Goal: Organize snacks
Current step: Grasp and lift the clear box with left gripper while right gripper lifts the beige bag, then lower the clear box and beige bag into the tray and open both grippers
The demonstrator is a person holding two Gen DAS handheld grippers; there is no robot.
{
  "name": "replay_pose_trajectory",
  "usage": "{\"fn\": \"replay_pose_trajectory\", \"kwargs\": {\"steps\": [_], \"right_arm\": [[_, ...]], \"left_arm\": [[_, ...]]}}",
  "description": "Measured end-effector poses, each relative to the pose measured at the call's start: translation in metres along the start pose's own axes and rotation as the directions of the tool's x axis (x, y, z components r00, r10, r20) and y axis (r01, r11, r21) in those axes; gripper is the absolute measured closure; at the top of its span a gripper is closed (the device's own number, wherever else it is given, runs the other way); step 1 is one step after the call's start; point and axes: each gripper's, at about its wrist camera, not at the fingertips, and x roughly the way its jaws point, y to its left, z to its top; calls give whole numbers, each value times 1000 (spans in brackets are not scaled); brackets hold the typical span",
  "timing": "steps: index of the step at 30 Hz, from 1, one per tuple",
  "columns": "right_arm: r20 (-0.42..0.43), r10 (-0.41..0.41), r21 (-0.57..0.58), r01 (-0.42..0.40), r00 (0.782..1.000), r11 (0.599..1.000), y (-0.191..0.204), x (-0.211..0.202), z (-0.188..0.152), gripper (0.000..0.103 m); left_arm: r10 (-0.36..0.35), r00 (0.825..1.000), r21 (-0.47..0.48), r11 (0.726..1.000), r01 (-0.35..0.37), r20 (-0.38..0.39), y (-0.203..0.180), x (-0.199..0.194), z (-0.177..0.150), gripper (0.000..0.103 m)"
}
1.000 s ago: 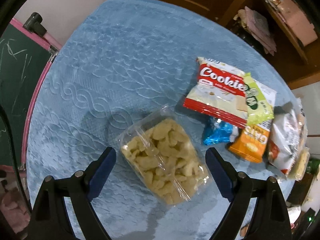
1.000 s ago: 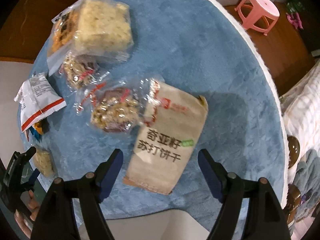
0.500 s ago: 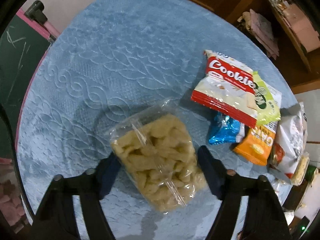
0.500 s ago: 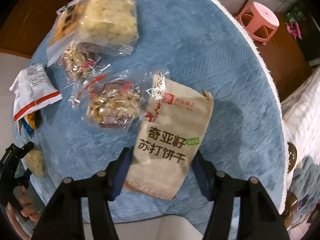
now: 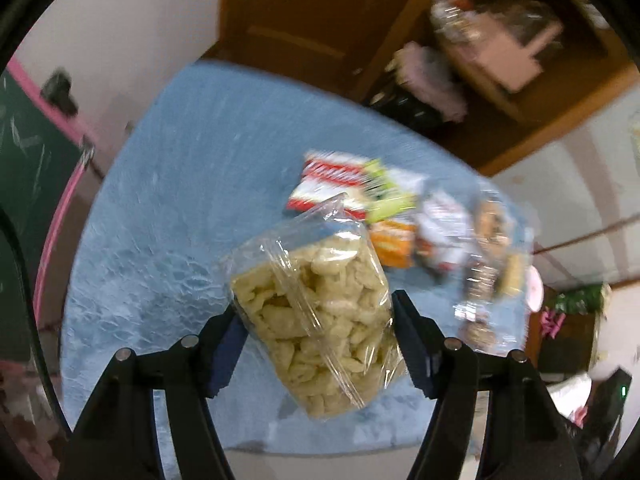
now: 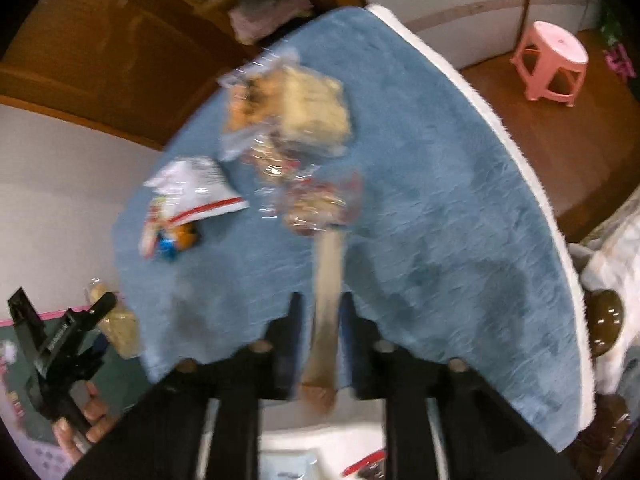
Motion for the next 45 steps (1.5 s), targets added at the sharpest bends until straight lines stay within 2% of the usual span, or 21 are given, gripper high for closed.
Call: {"fn": "replay_pose_trajectory", "kwargs": {"steps": [4,7,10,12,13,14,16,19,23,28,30,32,33,34,35,36,37,41,45], "right_arm": [[56,30,-89,-25,998,996,20,-23,-16,100],[74,79,-128,-69,994,989,25,-39,-27,101],[54,82,-122,-75,995,990,26,-44,-30,100],[0,95,-78,-95,995,992,18,-35,-27,99],[-33,87,-61,-89,996,994,15,-26,-24,92],[-68,63,-45,-66,996,997,11,-17,-22,76],[-102,19,-23,-22,995,999,4,-4,-19,53],[-121,-2,38,6,993,999,-8,13,-16,50],[-198,4,151,27,980,988,-21,39,-11,44],[-282,-50,159,98,958,982,-21,71,-5,44],[-313,-49,170,107,949,980,-21,84,-4,44],[-335,-27,204,101,942,974,-23,96,-3,39],[-329,-18,224,97,944,970,-25,99,-2,39],[-316,-4,237,83,949,968,-26,101,-2,45],[-291,4,240,69,957,968,-27,100,-2,65],[-262,3,225,58,965,973,-25,97,-2,81],[-249,29,213,26,968,977,-24,95,-1,87],[-163,52,172,-24,985,985,-17,75,2,88],[-83,133,148,-119,988,982,-8,35,3,90]], "left_arm": [[-46,996,97,994,39,77,-20,-65,-17,35],[-76,992,144,988,61,104,-27,-105,-35,35],[-102,989,178,981,81,109,-31,-132,-60,35],[-109,989,189,978,88,104,-31,-145,-71,35],[-113,989,193,977,93,99,-30,-148,-75,35],[-116,989,194,976,96,96,-29,-150,-80,35],[-119,989,202,974,100,86,-27,-150,-89,35],[-114,991,210,973,96,74,-22,-148,-96,35],[-106,993,199,976,92,57,-10,-141,-96,35],[-99,995,182,979,91,33,-2,-126,-90,35],[-101,995,183,978,96,17,1,-119,-87,35],[-103,995,185,978,100,3,2,-112,-84,35],[-103,995,188,977,102,-4,1,-110,-84,35],[-103,995,192,976,103,-11,0,-107,-83,35],[-102,995,196,975,103,-16,-1,-104,-83,35],[-101,995,202,974,103,-22,-3,-102,-83,35],[-100,995,207,973,103,-27,-5,-100,-83,35],[-102,994,229,967,109,-41,-16,-97,-86,35],[-115,993,256,959,120,-36,-29,-104,-91,35]]}}
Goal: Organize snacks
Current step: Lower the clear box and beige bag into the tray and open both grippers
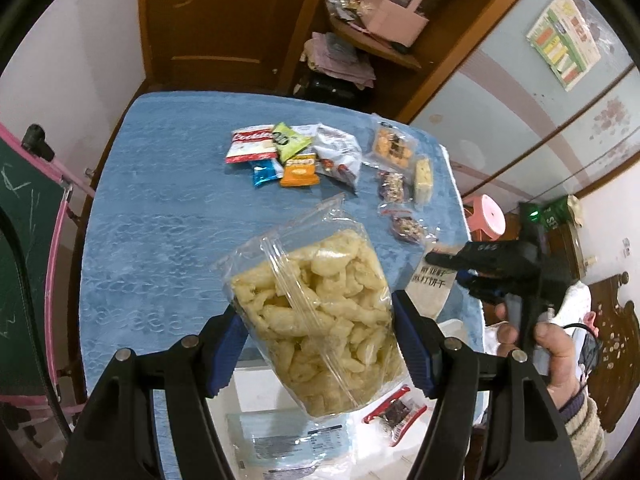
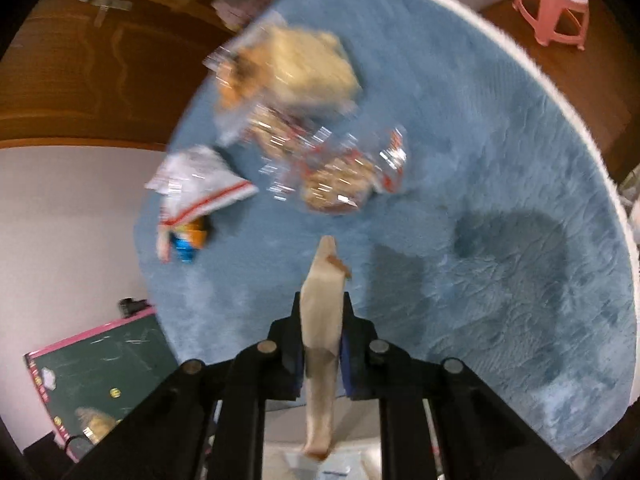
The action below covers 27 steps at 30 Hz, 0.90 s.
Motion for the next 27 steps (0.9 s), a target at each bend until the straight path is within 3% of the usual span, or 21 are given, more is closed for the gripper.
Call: {"fn": "replay_pose_trajectory", "kwargs": {"steps": [8,14,20,27], "right_arm": [[137,142,-204,-112,980,973,44,-94,-55,90],[251,191,-397,-79,949,915,62,-161,-120,89],[289,142,-520,30,947,853,57,-186,-183,89],[237,34,-562,108,971,820,33,-155,-223,89]], "left_arm": [[-15,997,90,996,8,78,-39,-44,-20,35],[4,992,162,986,-24,124,-64,-78,-53,35],[40,995,183,981,-56,94,-78,-75,-94,35],[101,994,192,975,-108,47,-80,-54,-133,35]]}}
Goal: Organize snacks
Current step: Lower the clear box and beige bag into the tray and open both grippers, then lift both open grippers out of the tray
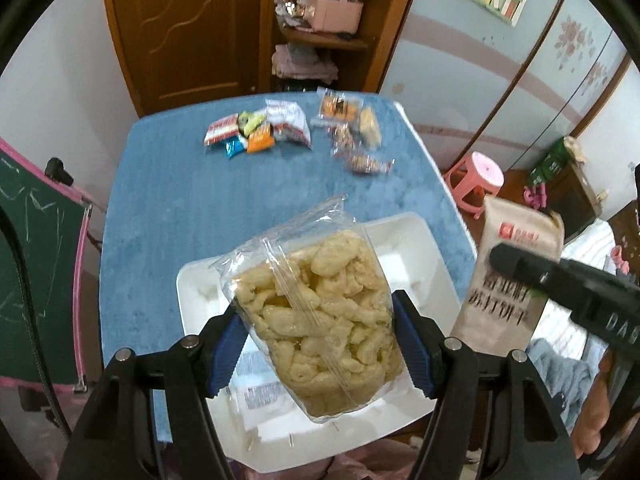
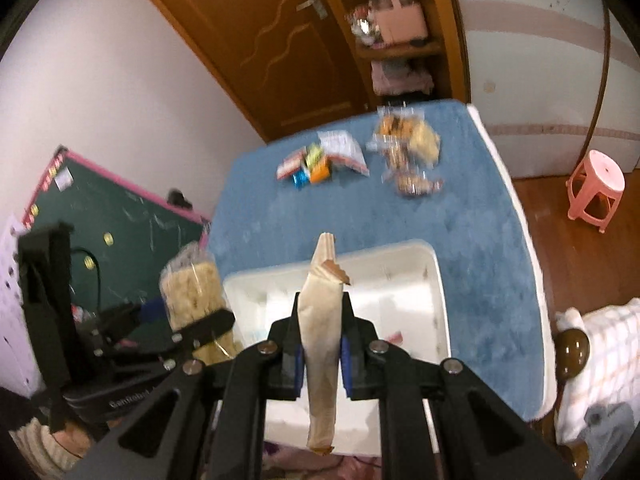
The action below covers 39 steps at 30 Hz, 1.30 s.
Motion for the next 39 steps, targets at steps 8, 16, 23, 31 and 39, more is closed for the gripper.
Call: {"fn": "replay_pose_trajectory", "kwargs": {"steps": [8,16,23,31,39], "right_arm": [[-103,-58,-29,56,993,998,2,21,-27,40],[-33,-90,-126,85,995,988,21,6,-28,35],[1,-73,-125,72,997,990,22,-2,-25,35],[64,-75,-113,82,995,990,21,-14,-17,35],[81,-76,-109,85,994,990,20,-13,-7,35]], "left_arm": [[30,996,-37,999,-33,-79,3,18,-22,16],[47,998,-34,998,-49,-47,-2,5,-24,14],[58,998,-29,998,-58,-22,-3,-5,-20,14],[65,998,-13,998,-65,3,-7,-12,-10,14],[62,998,-17,998,-62,13,-2,-13,7,14]]}}
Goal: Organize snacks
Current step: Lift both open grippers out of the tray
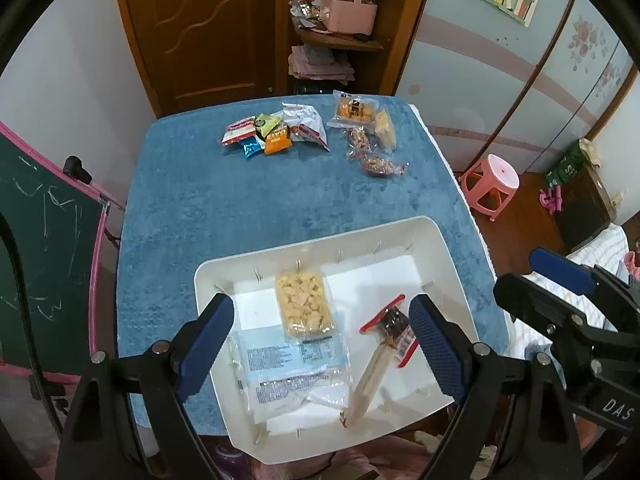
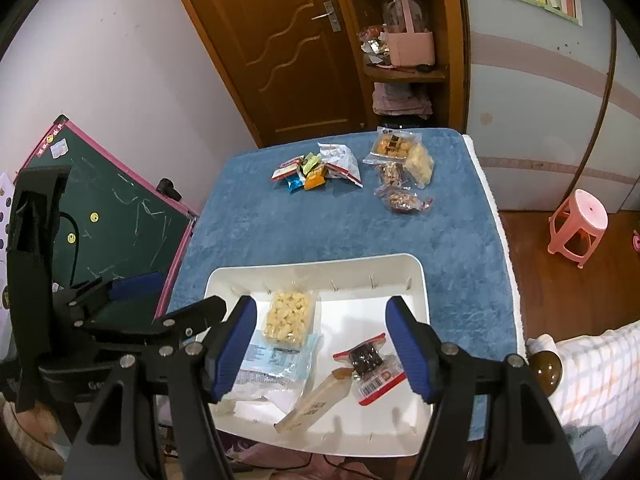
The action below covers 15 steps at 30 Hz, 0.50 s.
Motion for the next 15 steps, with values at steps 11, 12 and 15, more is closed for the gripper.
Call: {"fn": "replay_pose_trajectory", "kwargs": {"steps": [11,12,15], "right_arm": [[67,-5,42,2,998,999,-8,-2,33,35],[70,-4,45,1,998,999,-9,-1,36,35],[88,-43,31,40,995,999,-9,1,47,35]], "left_arm": [[-14,998,40,999,11,61,5,-13,52,14],[-16,997,47,999,13,70,5,-15,60,14],[-16,996,67,998,10,90,4,-18,77,14]]}}
